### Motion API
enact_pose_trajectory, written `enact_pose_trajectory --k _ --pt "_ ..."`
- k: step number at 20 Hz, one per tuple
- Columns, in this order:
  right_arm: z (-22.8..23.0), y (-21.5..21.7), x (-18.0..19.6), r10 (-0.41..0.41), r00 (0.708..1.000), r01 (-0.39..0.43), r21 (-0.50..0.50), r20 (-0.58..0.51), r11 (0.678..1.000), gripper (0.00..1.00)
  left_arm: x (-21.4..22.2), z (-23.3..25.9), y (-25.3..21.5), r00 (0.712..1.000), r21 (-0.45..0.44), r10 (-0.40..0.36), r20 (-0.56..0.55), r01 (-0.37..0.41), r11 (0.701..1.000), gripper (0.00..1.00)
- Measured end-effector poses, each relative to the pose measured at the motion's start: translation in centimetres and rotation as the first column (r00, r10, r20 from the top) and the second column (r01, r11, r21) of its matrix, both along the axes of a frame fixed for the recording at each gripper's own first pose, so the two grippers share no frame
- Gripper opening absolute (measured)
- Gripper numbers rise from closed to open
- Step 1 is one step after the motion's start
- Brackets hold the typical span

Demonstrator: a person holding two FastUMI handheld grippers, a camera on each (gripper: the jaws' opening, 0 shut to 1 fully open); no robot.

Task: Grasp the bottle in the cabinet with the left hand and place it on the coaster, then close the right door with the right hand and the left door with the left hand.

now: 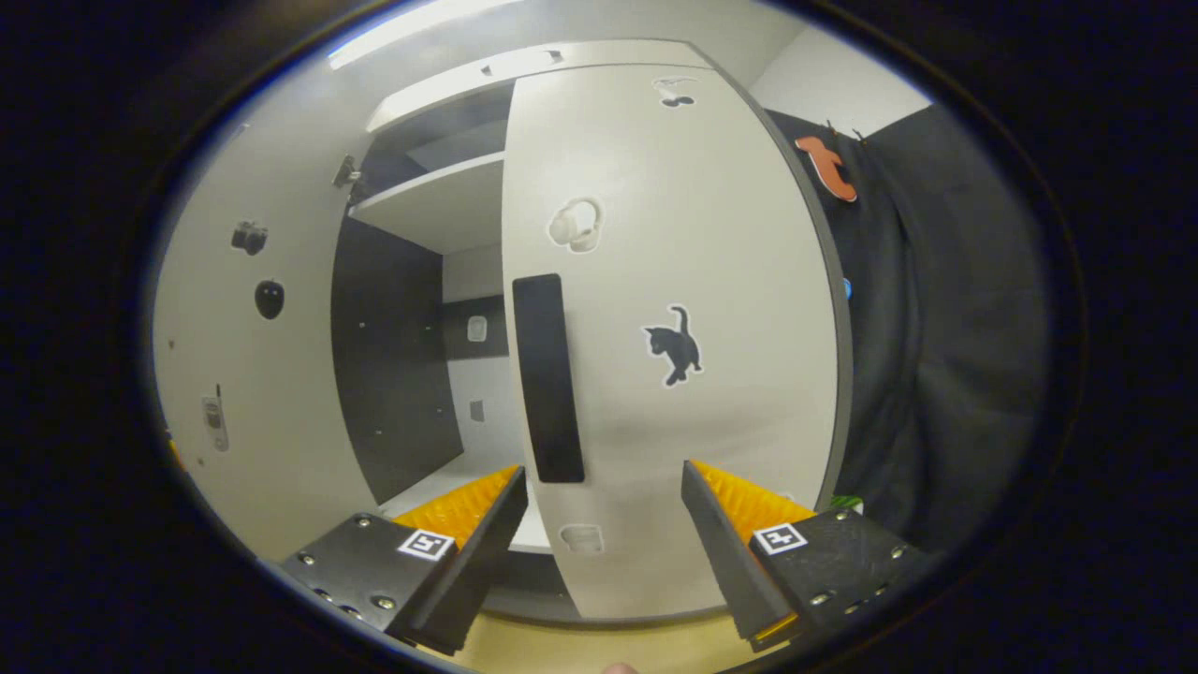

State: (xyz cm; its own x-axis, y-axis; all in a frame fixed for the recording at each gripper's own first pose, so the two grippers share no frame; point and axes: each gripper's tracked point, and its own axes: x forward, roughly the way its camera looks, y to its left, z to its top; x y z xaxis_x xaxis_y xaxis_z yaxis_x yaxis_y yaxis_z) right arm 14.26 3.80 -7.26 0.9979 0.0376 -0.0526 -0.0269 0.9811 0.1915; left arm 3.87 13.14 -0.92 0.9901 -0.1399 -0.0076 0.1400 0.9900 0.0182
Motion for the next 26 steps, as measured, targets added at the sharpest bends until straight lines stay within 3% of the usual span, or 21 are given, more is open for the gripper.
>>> enact_pose_trajectory --k 5,6,7,11,13,18,22,26 --pt "-1.1 -1.8 -3.2 0.004 1.0 -0.004 0.01 -0.026 1.0 1.0 0.9 -0.4 -4.0 0.999 -0.013 -0.044 -0.003 0.044 0.999 0.83" --pt "-1.2 -2.2 -3.6 0.004 1.0 -0.003 0.017 -0.031 1.0 1.0 1.2 -0.5 -4.8 0.998 -0.021 -0.059 -0.008 0.058 0.998 0.78" --pt "-1.3 -2.6 -4.1 0.004 0.999 -0.003 0.014 -0.034 1.0 0.97 1.4 -0.6 -5.4 0.997 -0.035 -0.074 -0.007 0.073 0.997 0.83" --pt "-1.4 -4.3 -5.3 -0.009 0.999 0.01 0.016 -0.046 1.0 1.0 2.9 -0.9 -8.4 0.992 -0.056 -0.129 -0.008 0.128 0.99 0.78" --pt "-1.3 -5.1 -5.6 -0.016 0.998 0.018 0.047 -0.054 0.999 1.0 4.1 -1.1 -9.5 0.99 -0.033 -0.143 0.001 0.143 0.989 0.88" --pt "-1.3 -7.1 -7.0 -0.032 0.997 0.036 0.065 -0.064 0.997 0.97 7.2 -2.0 -13.1 0.982 -0.051 -0.189 -0.005 0.189 0.981 0.89" --pt "-1.1 -8.5 -8.0 -0.043 0.997 0.047 0.067 -0.068 0.997 1.0 10.2 -3.0 -15.8 0.981 -0.057 -0.191 -0.034 0.189 0.98 0.9" --pt "-1.2 -8.8 -9.0 -0.026 0.995 0.034 0.088 -0.095 0.996 1.0 12.4 -2.7 -17.3 0.984 -0.025 -0.178 0.008 0.178 0.984 0.91"
